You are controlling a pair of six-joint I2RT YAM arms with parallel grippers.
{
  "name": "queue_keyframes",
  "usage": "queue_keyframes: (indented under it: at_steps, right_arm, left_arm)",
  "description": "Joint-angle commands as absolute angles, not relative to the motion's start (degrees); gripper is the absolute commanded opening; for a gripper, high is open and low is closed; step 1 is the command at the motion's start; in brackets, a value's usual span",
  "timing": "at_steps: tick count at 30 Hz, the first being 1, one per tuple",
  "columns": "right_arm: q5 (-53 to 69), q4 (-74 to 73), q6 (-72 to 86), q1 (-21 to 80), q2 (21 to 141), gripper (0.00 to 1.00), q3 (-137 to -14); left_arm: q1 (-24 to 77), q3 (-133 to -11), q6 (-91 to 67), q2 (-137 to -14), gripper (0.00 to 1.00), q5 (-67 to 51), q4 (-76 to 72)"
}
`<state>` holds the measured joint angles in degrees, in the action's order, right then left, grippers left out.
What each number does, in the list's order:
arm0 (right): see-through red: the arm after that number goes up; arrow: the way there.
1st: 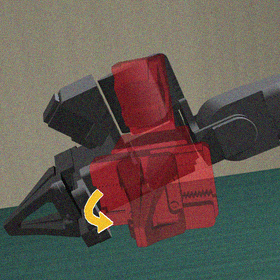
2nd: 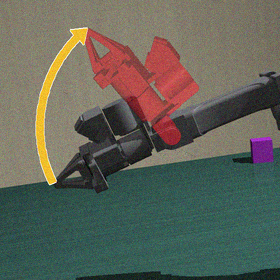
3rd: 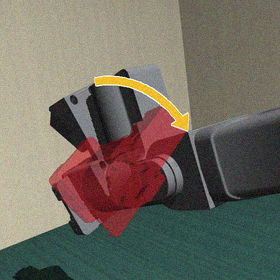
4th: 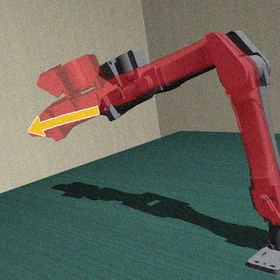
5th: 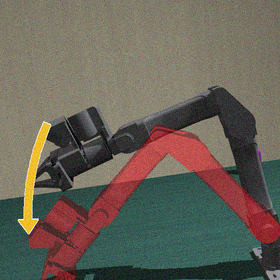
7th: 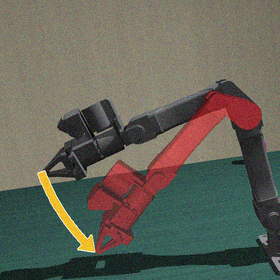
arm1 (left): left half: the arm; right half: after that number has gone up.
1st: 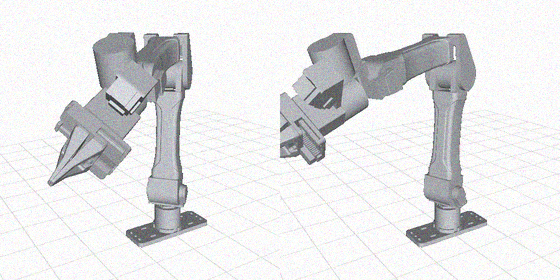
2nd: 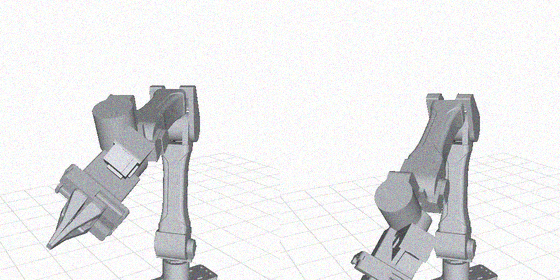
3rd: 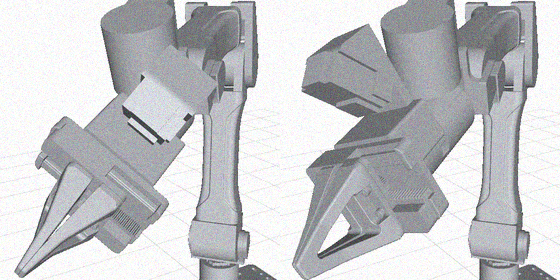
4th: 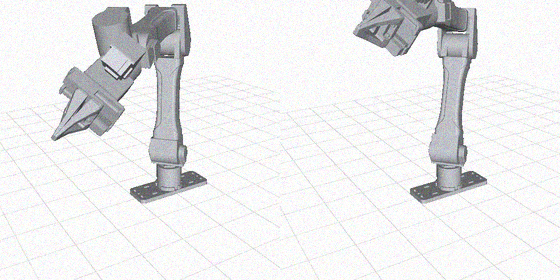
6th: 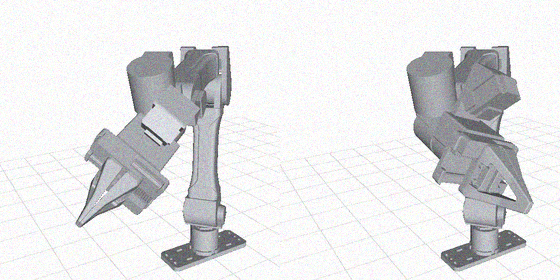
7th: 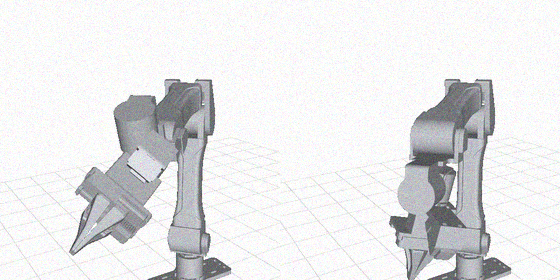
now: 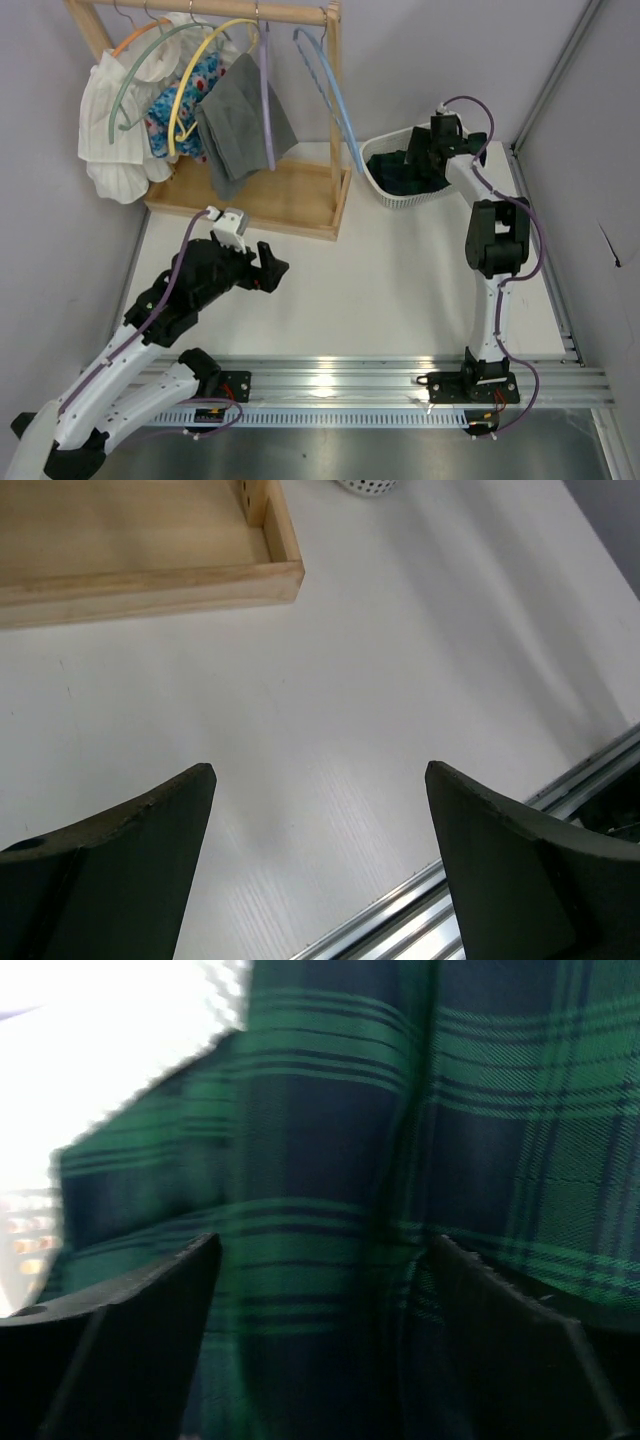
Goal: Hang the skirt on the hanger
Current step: Grab the skirt from the pile
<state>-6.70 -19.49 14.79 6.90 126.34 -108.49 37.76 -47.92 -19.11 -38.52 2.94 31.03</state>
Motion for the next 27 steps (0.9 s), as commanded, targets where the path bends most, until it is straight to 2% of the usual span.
queue_keyframes:
  at_steps: [1,2,5,6,7,18,27]
  right_arm:
    - [-9.4,-20.7,12.5,6.3,127.1,0.90,-111.4]
    - [-9.3,-20.6,12.0,6.2,127.2,0.84,-111.6]
    - [-9.3,-20.8,11.1,6.2,127.0,0.38,-113.0]
    - [-9.1,-20.9,11.0,6.0,126.7,0.10,-113.6]
    - [-8.9,-21.4,11.1,5.9,126.5,0.00,-114.3]
    - [-2.4,-22.9,9.3,5.8,112.5,0.00,-123.0]
    - [0.9,-27.1,7.6,6.9,96.2,0.00,-122.1]
  left_arm:
    - [38.1,-46.8,-21.7,-38.1,0.93,4.2,29.0]
    - [38.1,-46.5,-21.8,-38.1,0.93,4.2,28.8]
    - [38.1,-45.8,-21.8,-38.1,0.93,4.4,28.6]
    - [38.1,-45.6,-21.8,-38.3,0.93,4.3,28.0]
    - [38.1,-44.7,-21.8,-38.3,0.93,4.1,27.6]
    - [38.1,-40.9,-21.8,-42.5,0.92,0.4,21.0]
    - [38.1,-39.2,-21.1,-44.2,0.92,-3.5,16.6]
